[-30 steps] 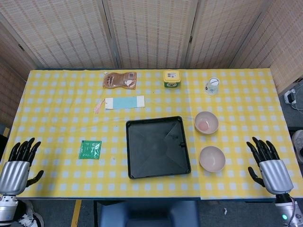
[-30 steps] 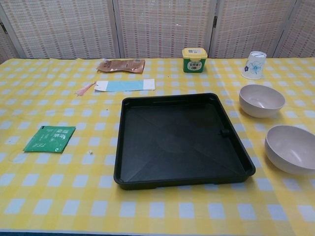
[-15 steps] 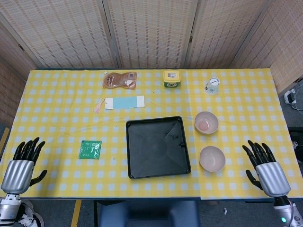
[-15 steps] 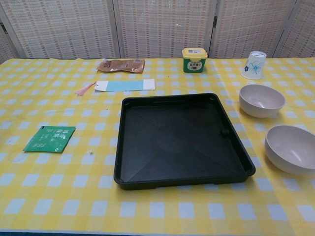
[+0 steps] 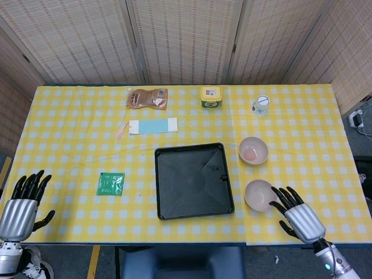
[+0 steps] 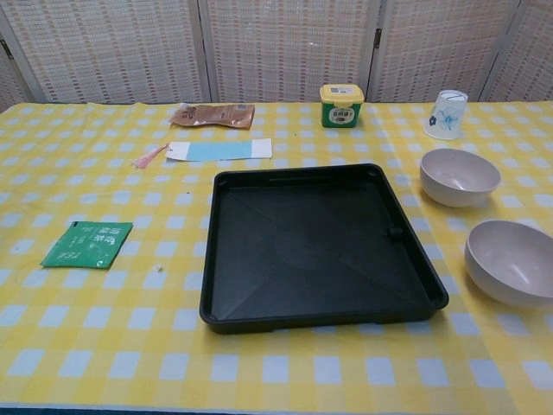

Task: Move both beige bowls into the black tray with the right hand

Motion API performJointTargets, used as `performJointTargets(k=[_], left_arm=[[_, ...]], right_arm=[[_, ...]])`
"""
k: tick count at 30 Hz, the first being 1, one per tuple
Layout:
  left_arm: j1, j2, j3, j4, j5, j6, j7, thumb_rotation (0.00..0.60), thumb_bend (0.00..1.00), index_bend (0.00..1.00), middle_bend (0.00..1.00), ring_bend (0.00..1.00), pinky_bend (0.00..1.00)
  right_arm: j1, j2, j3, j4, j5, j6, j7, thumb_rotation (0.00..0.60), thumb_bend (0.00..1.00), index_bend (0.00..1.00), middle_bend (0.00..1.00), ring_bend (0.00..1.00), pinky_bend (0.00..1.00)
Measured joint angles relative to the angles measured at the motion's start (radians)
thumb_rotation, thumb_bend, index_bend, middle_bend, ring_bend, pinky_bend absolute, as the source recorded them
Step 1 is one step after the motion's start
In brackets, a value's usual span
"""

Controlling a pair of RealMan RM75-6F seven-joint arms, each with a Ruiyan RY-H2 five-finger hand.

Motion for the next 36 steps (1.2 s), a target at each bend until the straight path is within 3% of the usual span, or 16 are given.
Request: performJointTargets(k=[25,36], left_arm=[[0.004,0.009,-0.017,0.007,-0.018,0.012,-0.025,0.6,0.28,0.0,0.0,0.0,0.0],[0.007,0.011,-0.018,0.007,-0.014,0.02,-0.033,0.6,0.28,0.0,0.0,0.0,0.0]], right_arm=[[0.095,-0.099,0.038,0.108,0.072,-0.106,0.049,0.6,0.43,0.55,0.0,0.0,0.0],[0.11,-0.105,0.039,0.106,0.063,-0.076,0.042,0.6,0.45,0.63,0.0,0.0,0.0]])
